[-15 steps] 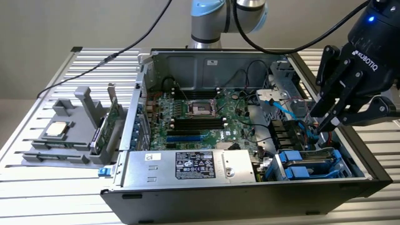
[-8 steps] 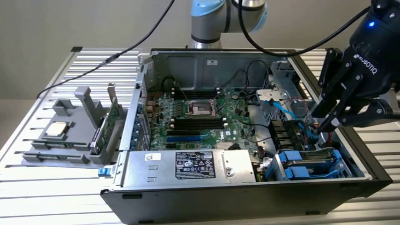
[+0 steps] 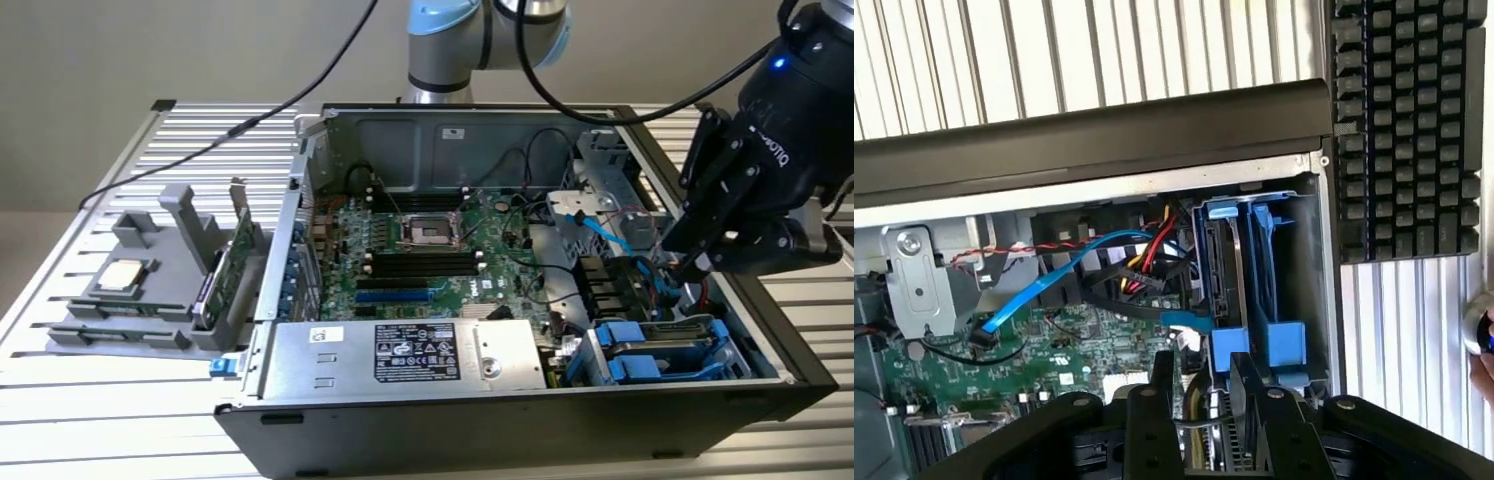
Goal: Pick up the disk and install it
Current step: 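Insert the disk into the insertion slot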
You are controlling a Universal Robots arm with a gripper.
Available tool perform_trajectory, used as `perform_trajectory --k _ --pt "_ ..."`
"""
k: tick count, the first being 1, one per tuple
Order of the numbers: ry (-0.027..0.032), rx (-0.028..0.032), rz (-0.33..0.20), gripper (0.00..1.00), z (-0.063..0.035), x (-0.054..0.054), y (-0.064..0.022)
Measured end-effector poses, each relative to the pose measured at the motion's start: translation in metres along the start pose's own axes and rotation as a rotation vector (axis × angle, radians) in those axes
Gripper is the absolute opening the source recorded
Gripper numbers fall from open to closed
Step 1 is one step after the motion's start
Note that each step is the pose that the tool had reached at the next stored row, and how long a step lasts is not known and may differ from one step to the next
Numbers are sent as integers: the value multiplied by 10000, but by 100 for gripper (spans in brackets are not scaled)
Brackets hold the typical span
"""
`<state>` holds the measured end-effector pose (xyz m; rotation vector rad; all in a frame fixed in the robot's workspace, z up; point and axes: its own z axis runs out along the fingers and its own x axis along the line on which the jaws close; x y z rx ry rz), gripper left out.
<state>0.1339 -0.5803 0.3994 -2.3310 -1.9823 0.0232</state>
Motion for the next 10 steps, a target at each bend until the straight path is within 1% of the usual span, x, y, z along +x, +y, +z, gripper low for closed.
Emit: perform_trajectory --k 10 --pt "454 0 1392 36 81 -4 6"
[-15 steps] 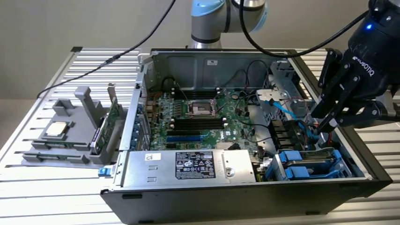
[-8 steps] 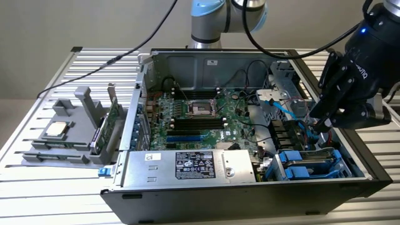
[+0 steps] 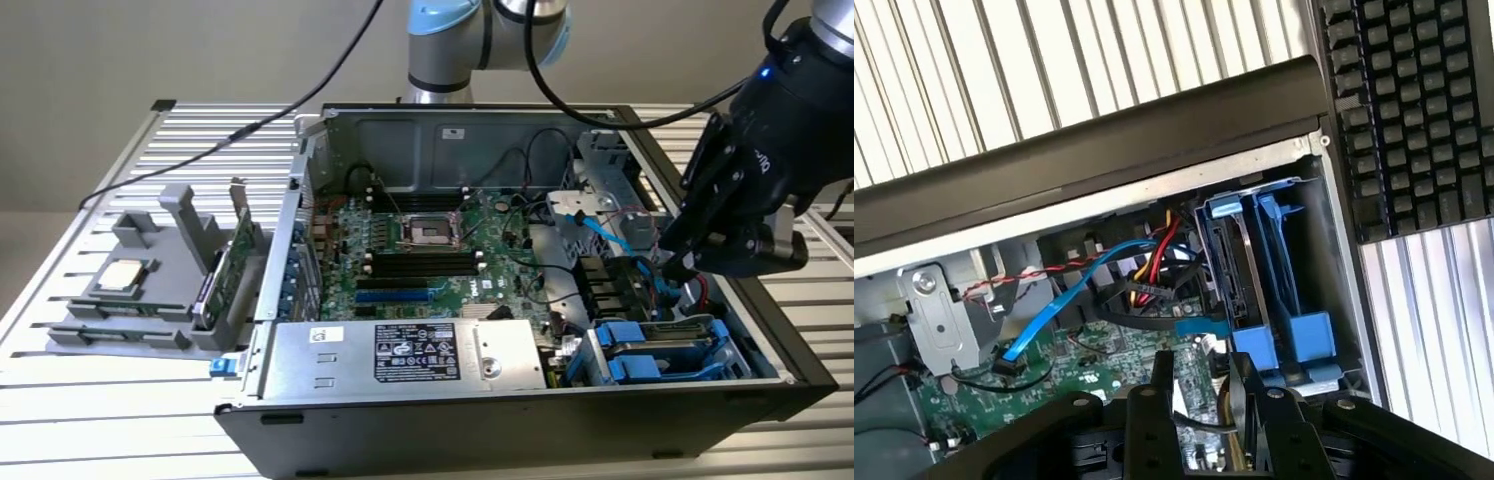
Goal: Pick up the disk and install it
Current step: 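Insert the disk into the insertion slot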
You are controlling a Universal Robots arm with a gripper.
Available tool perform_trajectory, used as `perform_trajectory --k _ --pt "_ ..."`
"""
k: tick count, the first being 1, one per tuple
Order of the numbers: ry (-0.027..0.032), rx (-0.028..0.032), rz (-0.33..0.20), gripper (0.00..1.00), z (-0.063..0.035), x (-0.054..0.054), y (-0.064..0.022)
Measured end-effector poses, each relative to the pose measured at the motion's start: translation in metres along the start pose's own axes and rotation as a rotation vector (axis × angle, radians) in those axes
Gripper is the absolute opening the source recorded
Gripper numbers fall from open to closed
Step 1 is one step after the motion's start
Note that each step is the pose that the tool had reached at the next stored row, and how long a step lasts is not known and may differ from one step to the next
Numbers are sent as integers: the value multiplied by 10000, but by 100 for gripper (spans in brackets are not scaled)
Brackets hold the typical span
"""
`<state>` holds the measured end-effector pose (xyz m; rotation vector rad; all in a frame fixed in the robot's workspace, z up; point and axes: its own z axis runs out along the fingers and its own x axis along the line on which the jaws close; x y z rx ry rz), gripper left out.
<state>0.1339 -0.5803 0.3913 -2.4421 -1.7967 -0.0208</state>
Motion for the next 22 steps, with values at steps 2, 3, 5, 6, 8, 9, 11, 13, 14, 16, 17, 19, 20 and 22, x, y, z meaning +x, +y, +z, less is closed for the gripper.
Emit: perform_trajectory --k 2,3,5,6,8,9,11,13,14,16,17,19,20,22 --pt "92 0 279 36 16 -1 1" --pt "137 0 422 36 24 -2 2" --pt "230 0 701 36 41 -3 3" --pt "276 0 843 36 49 -3 4" --pt "366 0 1121 36 65 -5 5" --pt "412 0 1259 36 73 -5 6" --pt "501 -1 1537 36 89 -7 7" --pt "591 -2 1814 36 105 -8 8" --pt "635 -2 1953 36 112 -9 9" --pt "729 -2 2239 36 129 -10 10" --pt "775 -2 2383 36 137 -10 11" --pt "864 -2 2657 36 153 -11 12" --pt "909 -2 2795 36 161 -12 13" --pt "1002 -3 3081 36 177 -13 14"
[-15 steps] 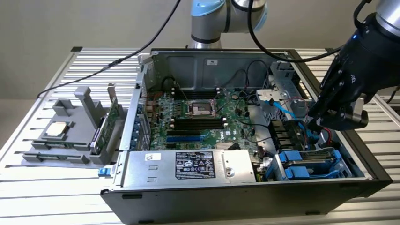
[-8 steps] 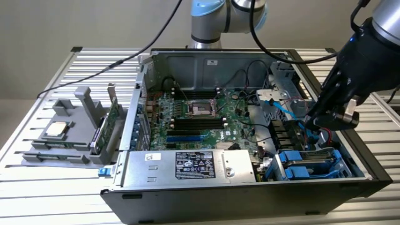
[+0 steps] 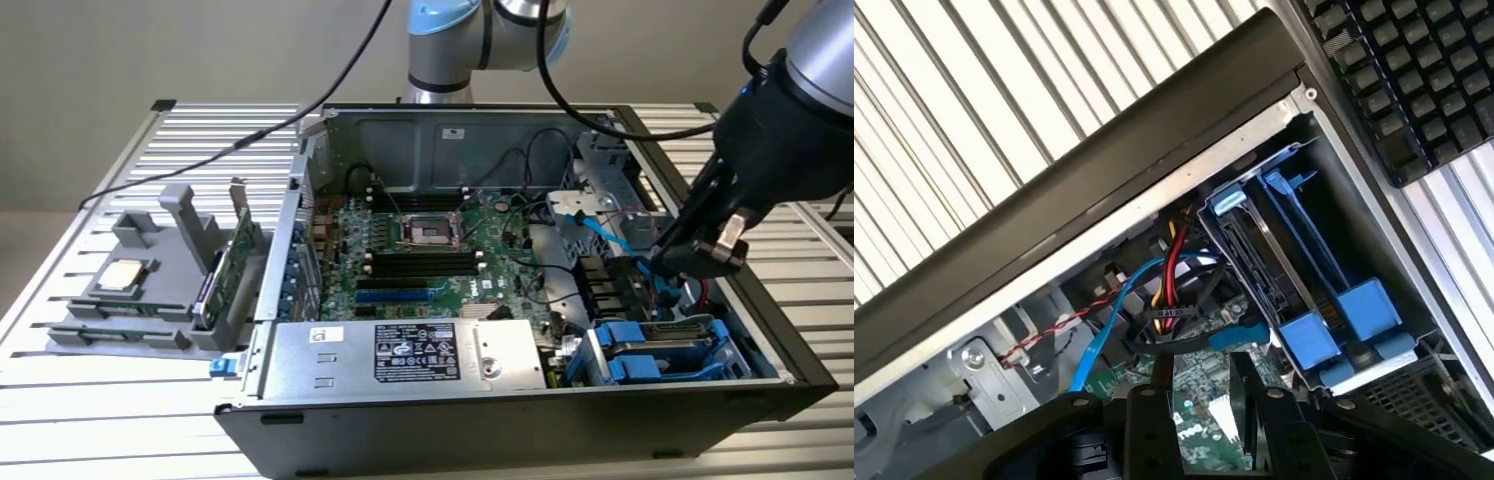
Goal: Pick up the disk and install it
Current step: 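Insert the disk into the insertion slot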
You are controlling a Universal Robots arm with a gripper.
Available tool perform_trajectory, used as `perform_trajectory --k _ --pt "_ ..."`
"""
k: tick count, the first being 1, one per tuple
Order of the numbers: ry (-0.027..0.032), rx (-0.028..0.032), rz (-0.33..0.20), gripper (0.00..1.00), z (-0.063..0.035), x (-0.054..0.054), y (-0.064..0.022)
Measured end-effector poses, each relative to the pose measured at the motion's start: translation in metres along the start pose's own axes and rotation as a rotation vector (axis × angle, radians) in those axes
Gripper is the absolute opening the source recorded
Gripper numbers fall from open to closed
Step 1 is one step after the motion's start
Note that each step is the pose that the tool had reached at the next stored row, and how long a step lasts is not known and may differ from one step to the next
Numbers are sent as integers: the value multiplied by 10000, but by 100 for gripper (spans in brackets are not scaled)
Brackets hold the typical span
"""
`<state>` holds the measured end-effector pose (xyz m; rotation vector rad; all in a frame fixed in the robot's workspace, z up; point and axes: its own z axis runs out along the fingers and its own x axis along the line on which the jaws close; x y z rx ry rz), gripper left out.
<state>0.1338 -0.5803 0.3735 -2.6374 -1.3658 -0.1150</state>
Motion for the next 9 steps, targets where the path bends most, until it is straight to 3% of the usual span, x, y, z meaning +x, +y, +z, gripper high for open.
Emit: perform_trajectory --k 9 --pt "415 -3 1288 36 72 -11 9"
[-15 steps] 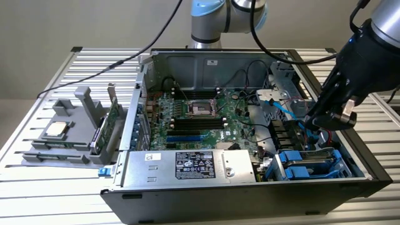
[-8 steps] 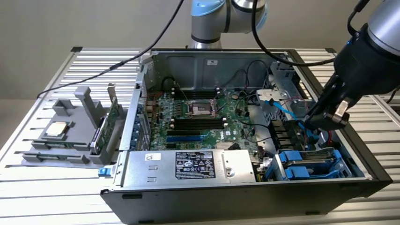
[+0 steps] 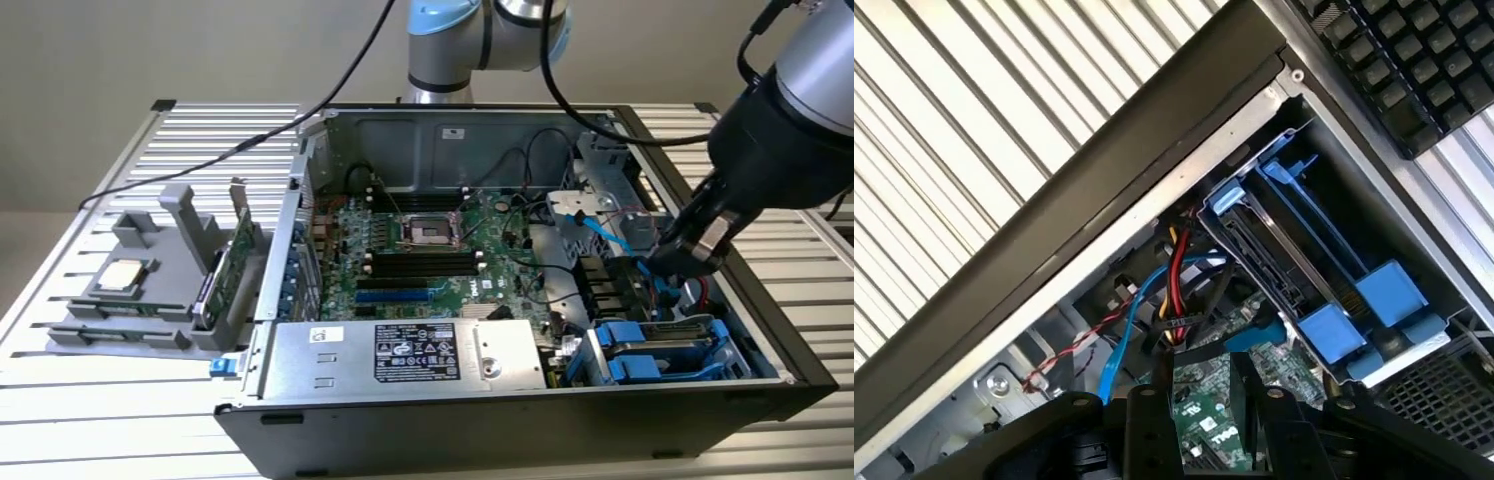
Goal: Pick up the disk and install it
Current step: 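Insert the disk into the insertion slot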
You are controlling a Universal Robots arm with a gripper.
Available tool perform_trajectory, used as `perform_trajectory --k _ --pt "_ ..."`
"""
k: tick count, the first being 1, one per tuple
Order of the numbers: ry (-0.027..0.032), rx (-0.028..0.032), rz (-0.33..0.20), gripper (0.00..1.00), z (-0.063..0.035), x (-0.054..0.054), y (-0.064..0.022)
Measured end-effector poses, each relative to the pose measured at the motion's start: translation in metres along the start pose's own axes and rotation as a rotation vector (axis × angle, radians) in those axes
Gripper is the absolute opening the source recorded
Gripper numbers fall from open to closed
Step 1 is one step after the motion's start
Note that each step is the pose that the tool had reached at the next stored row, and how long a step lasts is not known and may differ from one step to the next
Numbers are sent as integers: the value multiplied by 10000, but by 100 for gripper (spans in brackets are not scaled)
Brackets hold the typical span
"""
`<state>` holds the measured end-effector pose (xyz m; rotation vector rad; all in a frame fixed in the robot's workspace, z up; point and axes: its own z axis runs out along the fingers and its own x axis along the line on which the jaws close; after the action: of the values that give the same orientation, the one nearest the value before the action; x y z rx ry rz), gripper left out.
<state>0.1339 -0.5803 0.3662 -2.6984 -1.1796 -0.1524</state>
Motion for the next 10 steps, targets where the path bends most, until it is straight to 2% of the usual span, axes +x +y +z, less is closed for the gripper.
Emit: perform_trajectory --k 2,10 --pt "85 -8 286 36 16 -2 2" --pt "369 -113 1499 36 68 -12 9"
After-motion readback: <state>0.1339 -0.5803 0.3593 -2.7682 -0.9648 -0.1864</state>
